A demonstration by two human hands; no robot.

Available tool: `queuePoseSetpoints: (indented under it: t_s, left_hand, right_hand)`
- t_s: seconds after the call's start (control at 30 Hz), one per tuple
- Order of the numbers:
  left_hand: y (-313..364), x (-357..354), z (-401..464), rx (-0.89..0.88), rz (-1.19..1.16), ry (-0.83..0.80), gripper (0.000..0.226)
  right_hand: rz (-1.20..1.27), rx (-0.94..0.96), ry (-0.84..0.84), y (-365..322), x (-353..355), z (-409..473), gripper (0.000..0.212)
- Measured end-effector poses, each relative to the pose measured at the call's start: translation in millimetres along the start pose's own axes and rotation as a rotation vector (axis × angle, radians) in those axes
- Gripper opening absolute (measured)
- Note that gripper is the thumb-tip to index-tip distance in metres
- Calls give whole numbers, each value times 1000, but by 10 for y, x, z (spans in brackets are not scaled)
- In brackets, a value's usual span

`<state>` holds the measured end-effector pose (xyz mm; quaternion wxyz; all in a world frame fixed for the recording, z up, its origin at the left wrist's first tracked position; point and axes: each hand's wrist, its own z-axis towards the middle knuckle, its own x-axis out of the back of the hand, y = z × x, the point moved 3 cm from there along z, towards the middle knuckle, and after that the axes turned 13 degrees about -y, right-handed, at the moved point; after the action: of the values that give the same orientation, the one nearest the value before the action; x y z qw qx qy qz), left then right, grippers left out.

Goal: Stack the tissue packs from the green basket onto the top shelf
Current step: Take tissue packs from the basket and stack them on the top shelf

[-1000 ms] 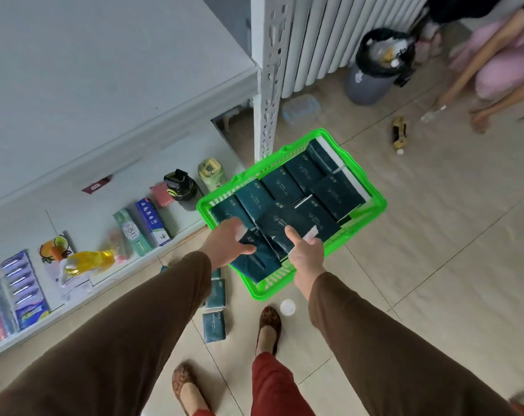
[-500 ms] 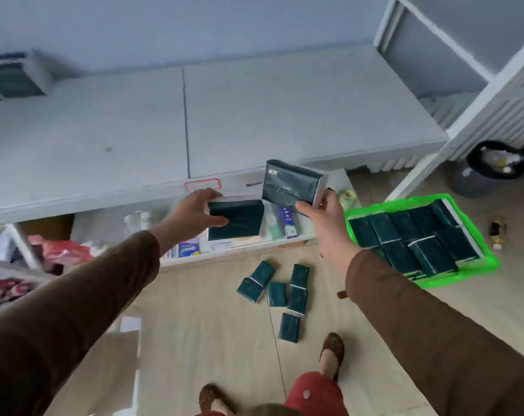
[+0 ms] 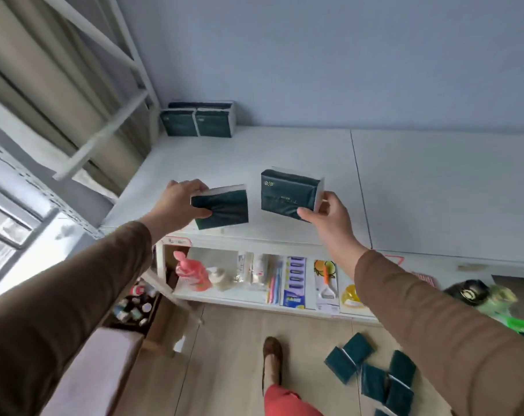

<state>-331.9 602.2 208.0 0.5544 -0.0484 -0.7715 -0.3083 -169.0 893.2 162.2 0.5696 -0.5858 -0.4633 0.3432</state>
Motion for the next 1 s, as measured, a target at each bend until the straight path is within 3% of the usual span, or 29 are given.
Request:
queuePoseSetpoints:
  t_s: [0.3, 0.5, 0.67, 1.0]
  left_hand:
    - [-1201, 845, 1493, 125, 55, 64, 44]
    - [-1661, 1252, 2358, 182, 67, 43, 36]
    - [-1839, 1312, 2945, 130, 102, -6, 40]
    - [-1958, 1322, 3215, 56, 193, 115, 52]
  right_hand:
    - [-152, -8, -108, -62, -1061, 2007, 44]
    - [-259, -3, -136, -189, -1676, 2945, 40]
    - [-353, -13, -65, -168, -1980, 3441, 36]
    - [-311, -107, 119, -231, -2378, 3714, 43]
